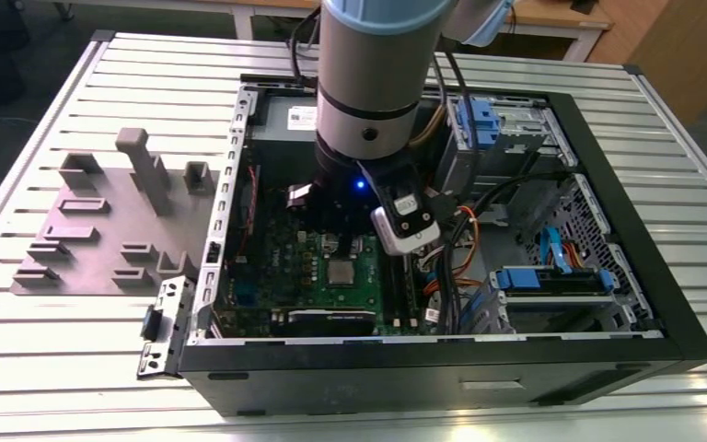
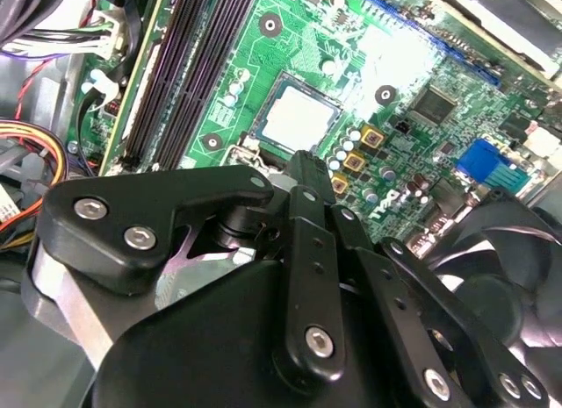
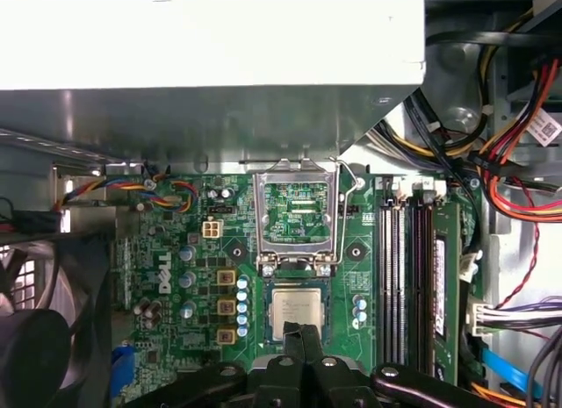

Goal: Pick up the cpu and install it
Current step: 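Close the cpu cover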

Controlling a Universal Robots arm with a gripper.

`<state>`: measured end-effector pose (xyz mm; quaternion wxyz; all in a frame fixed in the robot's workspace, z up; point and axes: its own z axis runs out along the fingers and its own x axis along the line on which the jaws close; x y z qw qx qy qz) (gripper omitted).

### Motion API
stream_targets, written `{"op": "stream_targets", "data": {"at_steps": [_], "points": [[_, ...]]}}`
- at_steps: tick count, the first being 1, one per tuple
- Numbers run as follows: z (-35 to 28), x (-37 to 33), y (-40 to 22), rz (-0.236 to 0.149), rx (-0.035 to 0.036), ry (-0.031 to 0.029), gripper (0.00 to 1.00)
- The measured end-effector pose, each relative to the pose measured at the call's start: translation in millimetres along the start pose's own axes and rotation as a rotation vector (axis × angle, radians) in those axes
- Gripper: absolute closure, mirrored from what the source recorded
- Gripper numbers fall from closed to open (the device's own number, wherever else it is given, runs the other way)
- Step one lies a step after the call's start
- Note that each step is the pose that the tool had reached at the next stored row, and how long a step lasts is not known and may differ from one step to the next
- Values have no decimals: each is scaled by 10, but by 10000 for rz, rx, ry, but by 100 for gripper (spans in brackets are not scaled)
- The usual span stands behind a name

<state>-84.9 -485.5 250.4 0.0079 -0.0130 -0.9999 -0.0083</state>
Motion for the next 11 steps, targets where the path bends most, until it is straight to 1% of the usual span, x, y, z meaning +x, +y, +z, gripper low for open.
{"op": "stream_targets", "data": {"at_steps": [9, 11], "points": [[-123, 2, 2, 0, -1, -2, 89], [-130, 2, 2, 0, -3, -3, 89]]}}
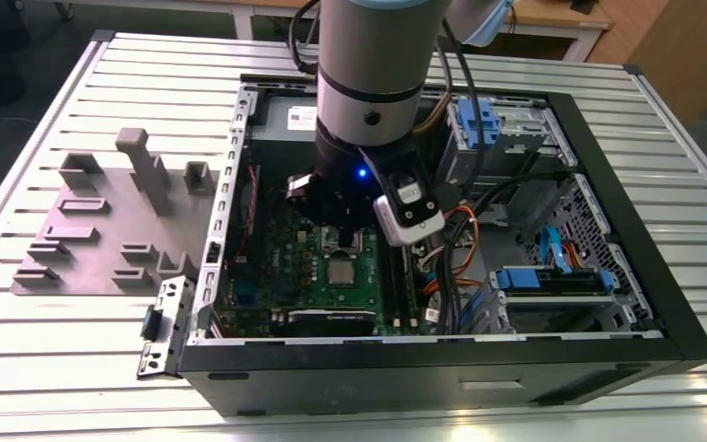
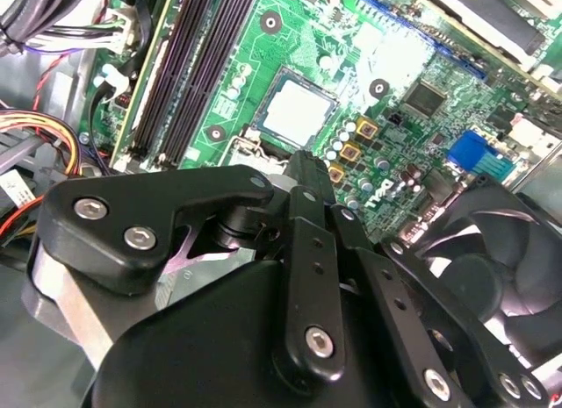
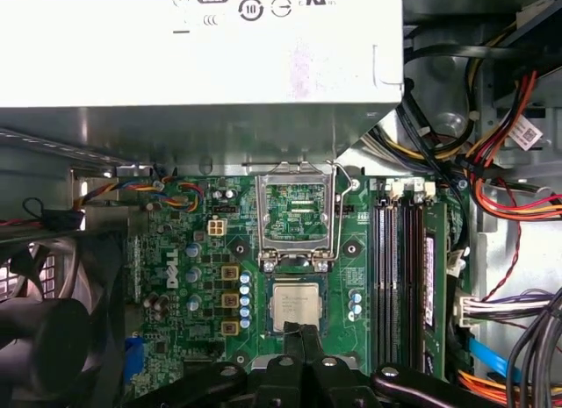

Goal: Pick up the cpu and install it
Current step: 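Close the cpu cover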

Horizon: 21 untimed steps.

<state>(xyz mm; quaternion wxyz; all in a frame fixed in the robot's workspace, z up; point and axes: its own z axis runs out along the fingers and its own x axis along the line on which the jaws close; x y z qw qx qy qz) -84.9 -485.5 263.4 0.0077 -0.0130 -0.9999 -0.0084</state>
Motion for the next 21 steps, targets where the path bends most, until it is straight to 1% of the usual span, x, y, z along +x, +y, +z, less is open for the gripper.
{"op": "stream_targets", "data": {"at_steps": [2, 14, 16, 20, 21], "points": [[-8, 0, 0, 0, 5, 1, 89], [-8, 0, -14, -22, 9, 1, 89], [-8, 0, -16, -158, 10, 3, 89], [-7, 0, -19, -674, 18, 11, 89], [-6, 0, -21, -719, 18, 12, 89]]}}
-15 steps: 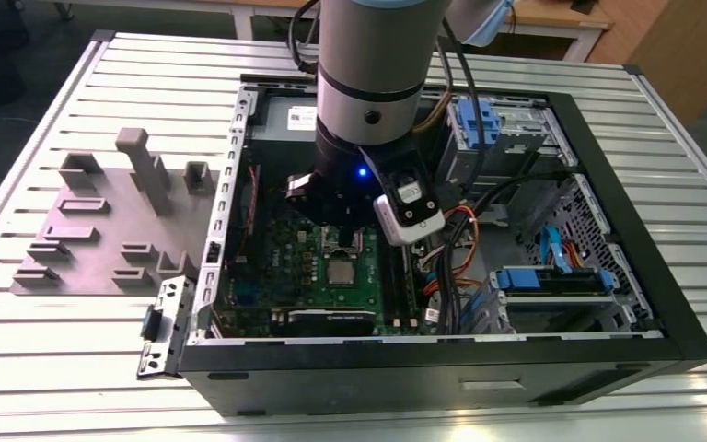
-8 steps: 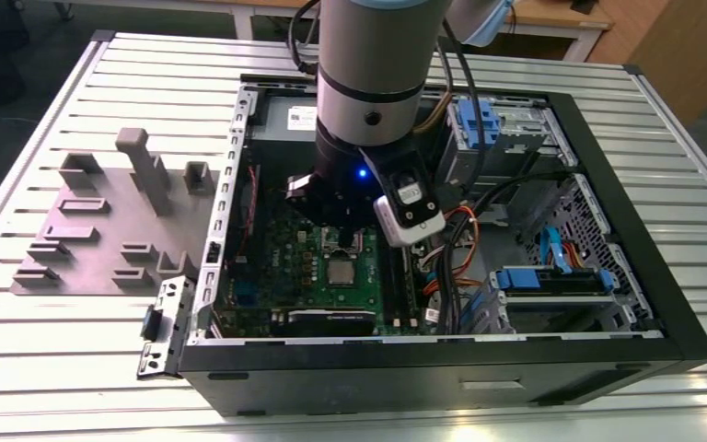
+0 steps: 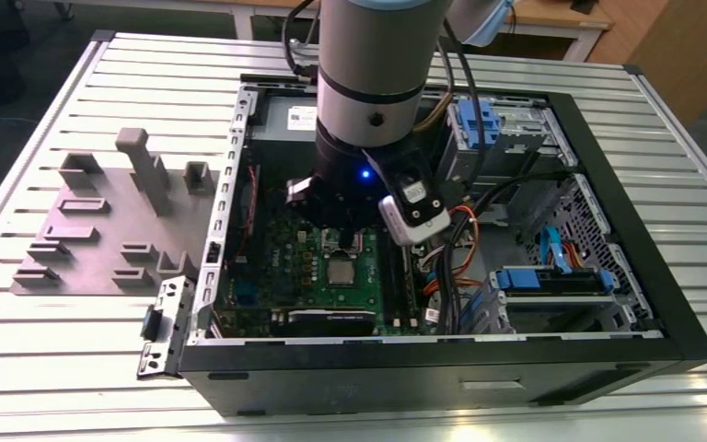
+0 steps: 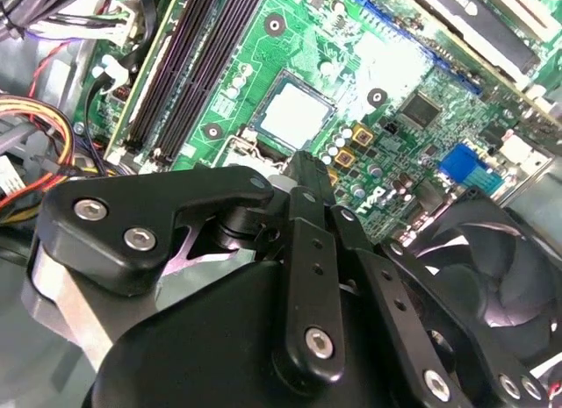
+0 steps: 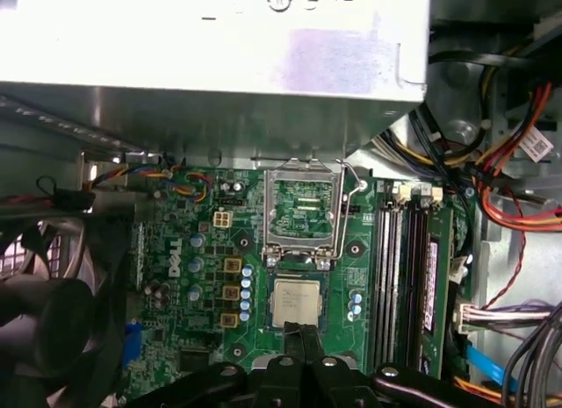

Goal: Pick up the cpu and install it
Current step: 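Close the cpu cover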

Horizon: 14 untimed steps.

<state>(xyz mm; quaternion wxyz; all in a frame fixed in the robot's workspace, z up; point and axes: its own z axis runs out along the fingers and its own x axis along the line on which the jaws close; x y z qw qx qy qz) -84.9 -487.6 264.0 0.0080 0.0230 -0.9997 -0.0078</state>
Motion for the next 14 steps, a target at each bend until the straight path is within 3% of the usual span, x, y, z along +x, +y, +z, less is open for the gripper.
{"op": "stream_targets", "data": {"at_steps": [8, 11, 14], "points": [[0, -108, -5, -9, 1, 1, 89], [1, -119, -6, -37, 3, 2, 89], [2, -119, -5, -305, 7, 6, 89]]}}
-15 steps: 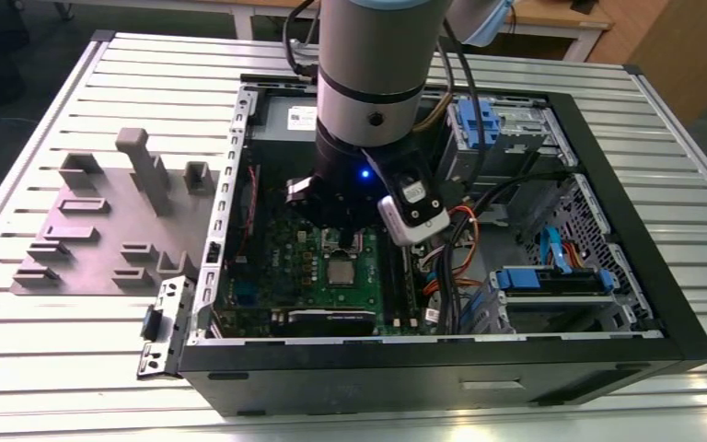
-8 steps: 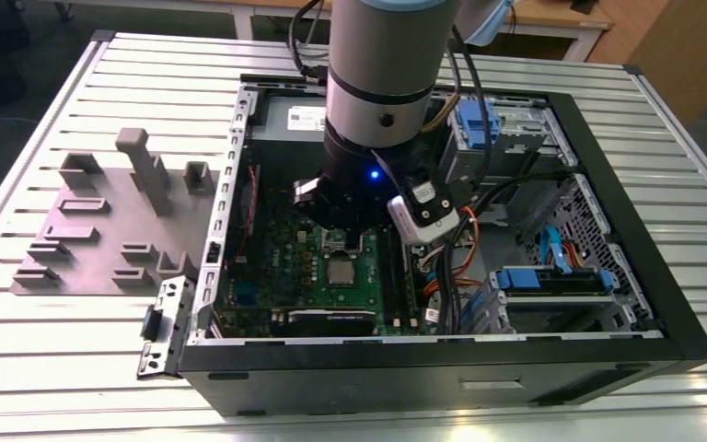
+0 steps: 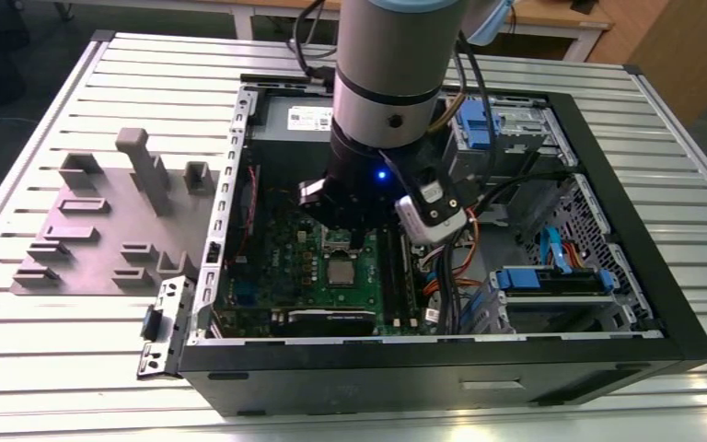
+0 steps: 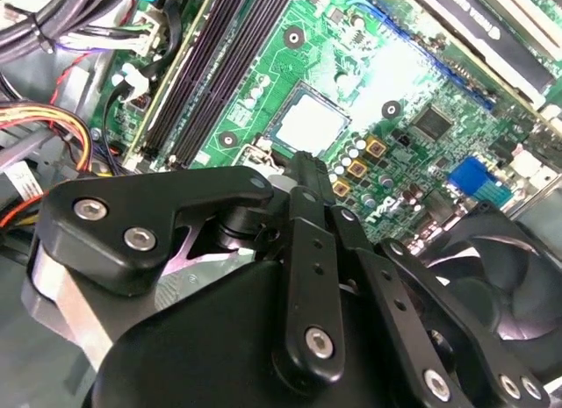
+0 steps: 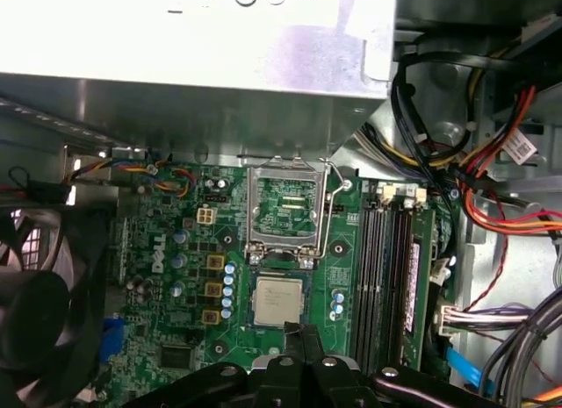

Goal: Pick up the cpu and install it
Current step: 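Close the cpu cover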

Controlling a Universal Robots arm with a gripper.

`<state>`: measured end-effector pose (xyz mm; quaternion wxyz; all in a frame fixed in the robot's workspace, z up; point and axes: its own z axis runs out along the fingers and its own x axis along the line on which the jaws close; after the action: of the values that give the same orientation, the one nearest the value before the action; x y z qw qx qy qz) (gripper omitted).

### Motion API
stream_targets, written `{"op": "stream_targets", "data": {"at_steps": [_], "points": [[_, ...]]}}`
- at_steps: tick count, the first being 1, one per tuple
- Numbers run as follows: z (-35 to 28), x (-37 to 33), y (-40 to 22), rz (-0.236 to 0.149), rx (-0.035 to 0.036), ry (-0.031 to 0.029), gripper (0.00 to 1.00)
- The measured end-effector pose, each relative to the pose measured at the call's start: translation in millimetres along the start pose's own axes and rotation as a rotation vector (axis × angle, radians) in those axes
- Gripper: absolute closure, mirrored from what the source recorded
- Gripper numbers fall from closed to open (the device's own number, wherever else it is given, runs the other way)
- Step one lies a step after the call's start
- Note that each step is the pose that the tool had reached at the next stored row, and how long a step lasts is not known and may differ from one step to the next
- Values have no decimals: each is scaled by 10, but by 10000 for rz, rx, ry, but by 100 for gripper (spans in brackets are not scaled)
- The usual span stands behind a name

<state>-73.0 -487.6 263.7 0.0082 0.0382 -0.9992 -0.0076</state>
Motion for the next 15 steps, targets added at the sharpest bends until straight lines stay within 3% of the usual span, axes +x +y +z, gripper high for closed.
{"op": "stream_targets", "data": {"at_steps": [8, 15], "points": [[5, 0, -1, -1333, 21, 21, 89], [8, -5, -3, -1850, 25, 24, 89]]}}
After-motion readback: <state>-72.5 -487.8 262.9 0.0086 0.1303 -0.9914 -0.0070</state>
